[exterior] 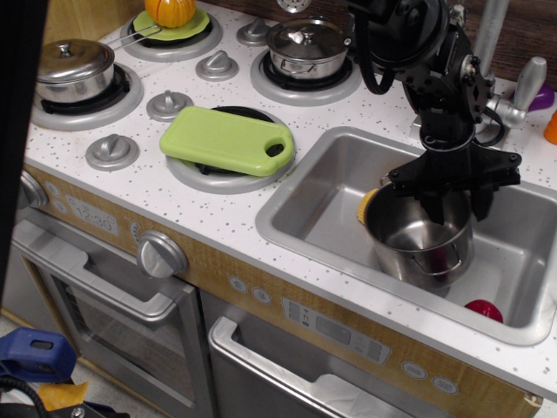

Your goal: Flip pot upright in sink

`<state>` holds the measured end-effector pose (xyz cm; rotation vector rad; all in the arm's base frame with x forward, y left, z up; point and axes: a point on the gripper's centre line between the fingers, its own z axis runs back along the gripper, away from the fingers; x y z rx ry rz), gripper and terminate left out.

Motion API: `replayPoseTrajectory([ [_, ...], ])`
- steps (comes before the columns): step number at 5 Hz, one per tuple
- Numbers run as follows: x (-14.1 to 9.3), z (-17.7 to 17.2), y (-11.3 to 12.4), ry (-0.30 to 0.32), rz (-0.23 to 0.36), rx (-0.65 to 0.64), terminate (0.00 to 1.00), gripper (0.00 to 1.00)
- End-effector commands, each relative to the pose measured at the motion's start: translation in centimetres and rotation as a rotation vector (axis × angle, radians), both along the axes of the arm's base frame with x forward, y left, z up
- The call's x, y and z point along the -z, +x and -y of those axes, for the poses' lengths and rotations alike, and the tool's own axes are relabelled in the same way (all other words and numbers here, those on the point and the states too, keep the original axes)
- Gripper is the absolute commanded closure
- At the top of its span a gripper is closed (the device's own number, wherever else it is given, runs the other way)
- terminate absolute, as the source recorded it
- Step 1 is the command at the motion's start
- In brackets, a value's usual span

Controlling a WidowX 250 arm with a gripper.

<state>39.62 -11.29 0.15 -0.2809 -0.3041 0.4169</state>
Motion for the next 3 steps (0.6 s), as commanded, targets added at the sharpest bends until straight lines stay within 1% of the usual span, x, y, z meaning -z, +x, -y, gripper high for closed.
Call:
replayPoseTrajectory([
  [1,-1.55,0.15,0.57,-0.008,0.043,0.001,0.00,0.00],
  [2,-1.55,0.15,0.57,-0.008,0.043,0.001,0.00,0.00],
  [3,-1.55,0.15,0.57,-0.008,0.043,0.001,1.00,0.00],
])
